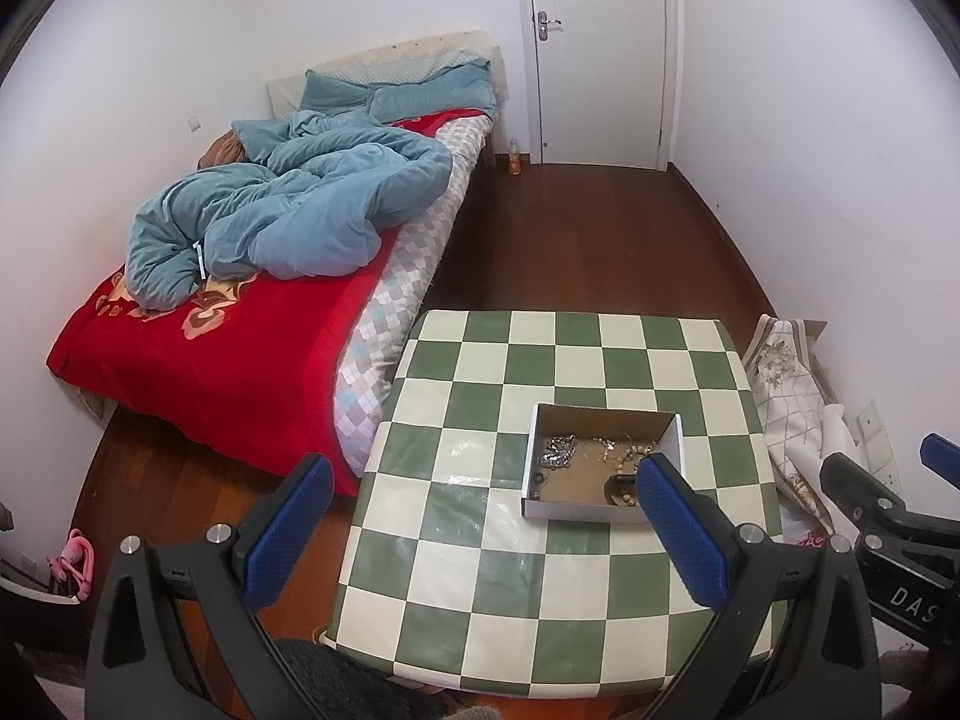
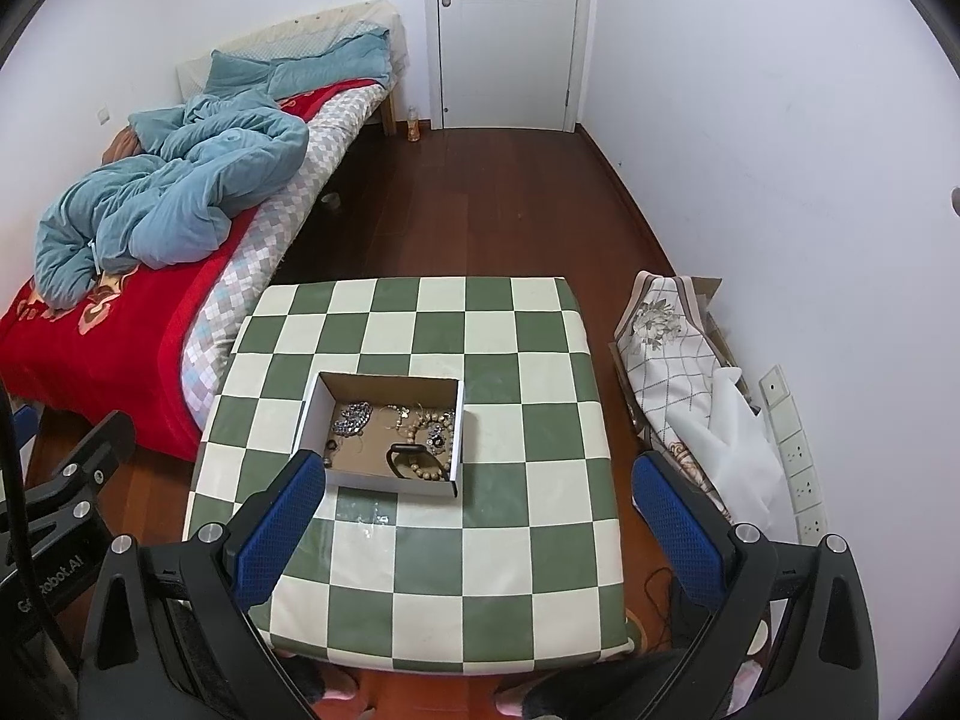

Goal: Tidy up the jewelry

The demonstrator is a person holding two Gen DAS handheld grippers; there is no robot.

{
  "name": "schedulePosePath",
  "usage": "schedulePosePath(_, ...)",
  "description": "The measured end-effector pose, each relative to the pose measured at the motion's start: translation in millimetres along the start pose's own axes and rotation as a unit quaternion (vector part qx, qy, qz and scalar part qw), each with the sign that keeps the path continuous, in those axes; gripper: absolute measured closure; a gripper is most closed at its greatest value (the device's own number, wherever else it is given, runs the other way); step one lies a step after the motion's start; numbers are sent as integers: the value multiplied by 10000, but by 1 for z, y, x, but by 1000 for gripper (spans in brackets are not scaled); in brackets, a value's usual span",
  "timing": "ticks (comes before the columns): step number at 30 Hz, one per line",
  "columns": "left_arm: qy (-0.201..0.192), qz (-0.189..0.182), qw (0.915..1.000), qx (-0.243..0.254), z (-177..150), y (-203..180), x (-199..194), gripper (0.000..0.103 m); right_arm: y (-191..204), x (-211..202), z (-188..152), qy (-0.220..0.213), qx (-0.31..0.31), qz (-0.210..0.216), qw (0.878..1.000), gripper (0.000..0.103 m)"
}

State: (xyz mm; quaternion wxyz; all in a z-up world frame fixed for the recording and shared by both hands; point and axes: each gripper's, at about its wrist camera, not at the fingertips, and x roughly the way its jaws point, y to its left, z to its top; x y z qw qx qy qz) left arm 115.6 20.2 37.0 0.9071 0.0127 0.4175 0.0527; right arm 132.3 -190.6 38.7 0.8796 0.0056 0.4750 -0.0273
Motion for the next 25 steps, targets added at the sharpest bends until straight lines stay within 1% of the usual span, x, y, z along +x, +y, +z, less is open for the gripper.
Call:
schedulePosePath(20,-46,8,10000,18,4,-3,-5,0,0,-5,2,-47,31,17,10000,0)
schedulePosePath(25,-59,-47,10000,15,5,-2,-10,0,0,-5,2,-53,35,8,10000,0)
